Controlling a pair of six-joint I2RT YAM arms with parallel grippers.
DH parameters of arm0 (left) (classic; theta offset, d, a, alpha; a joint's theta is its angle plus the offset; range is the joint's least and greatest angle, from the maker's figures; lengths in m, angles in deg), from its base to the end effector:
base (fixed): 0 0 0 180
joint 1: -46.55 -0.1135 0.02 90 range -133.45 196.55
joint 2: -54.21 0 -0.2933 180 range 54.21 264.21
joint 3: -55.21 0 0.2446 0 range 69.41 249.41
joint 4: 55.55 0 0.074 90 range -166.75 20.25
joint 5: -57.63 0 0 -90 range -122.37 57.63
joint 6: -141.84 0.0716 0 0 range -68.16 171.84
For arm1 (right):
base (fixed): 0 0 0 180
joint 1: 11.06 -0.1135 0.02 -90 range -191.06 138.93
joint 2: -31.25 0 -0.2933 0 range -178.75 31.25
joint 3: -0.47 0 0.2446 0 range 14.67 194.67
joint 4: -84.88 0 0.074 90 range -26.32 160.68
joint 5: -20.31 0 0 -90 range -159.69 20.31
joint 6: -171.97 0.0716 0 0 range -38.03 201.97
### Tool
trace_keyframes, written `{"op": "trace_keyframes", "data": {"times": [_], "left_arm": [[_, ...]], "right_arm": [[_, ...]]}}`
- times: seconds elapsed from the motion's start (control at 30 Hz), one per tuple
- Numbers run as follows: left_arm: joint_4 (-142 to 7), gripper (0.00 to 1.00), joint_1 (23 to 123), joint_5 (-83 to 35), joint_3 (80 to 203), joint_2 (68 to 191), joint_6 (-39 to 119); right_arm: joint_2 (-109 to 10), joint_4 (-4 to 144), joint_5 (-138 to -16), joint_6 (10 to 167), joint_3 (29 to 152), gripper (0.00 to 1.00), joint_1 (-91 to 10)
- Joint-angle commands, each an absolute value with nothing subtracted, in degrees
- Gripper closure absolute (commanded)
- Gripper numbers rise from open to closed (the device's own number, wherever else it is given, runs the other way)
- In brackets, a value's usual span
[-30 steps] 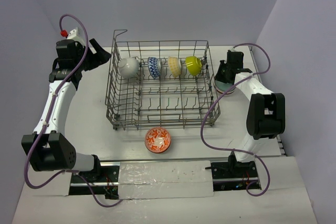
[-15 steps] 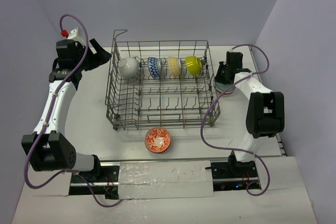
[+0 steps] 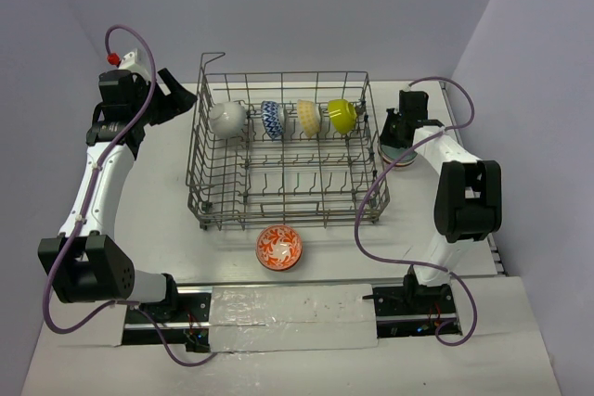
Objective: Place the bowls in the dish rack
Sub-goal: Pick up the bowl from the bowl.
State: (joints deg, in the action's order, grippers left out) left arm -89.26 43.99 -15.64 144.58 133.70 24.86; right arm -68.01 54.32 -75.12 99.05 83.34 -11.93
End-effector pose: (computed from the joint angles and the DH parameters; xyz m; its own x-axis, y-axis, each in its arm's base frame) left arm 0.3385 -0.0055 0.3862 -0.4596 -0.4555 -0.7624 0.0132 0.8549 -0.5186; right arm 0.4009 0.0129 0.2278 -0.7219 0.2815 -0.6322 0.1384 0.9538 0.2666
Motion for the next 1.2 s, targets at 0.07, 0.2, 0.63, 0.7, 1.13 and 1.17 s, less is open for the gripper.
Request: {"op": "trace_keyframes", "data": {"times": [0.07, 0.2, 0.63, 0.7, 1.13, 1.17], "left_arm": [[-86.63, 0.20, 43.74, -14.26, 144.55, 133.05, 24.16], [-86.54, 0.20, 43.65, -14.09, 144.55, 132.97, 23.98], [-86.36, 0.20, 43.48, -13.56, 144.47, 132.88, 23.72], [-86.27, 0.21, 43.48, -13.47, 144.47, 132.88, 23.63], [-85.83, 0.22, 43.13, -12.59, 144.20, 132.79, 23.01], [-85.66, 0.22, 43.13, -12.51, 144.11, 132.79, 22.93]], "right_arm": [[-67.80, 53.81, -75.75, 98.94, 85.78, 0.93, -12.65], [-67.27, 53.19, -75.76, 98.67, 86.13, 0.94, -12.82], [-64.55, 51.52, -73.91, 98.59, 86.30, 1.00, -13.79], [-64.20, 50.91, -72.86, 98.58, 86.91, 1.00, -14.23], [-61.73, 47.30, -70.04, 97.88, 89.64, 1.00, -16.51], [-61.82, 47.21, -69.95, 97.71, 89.64, 1.00, -16.86]]}}
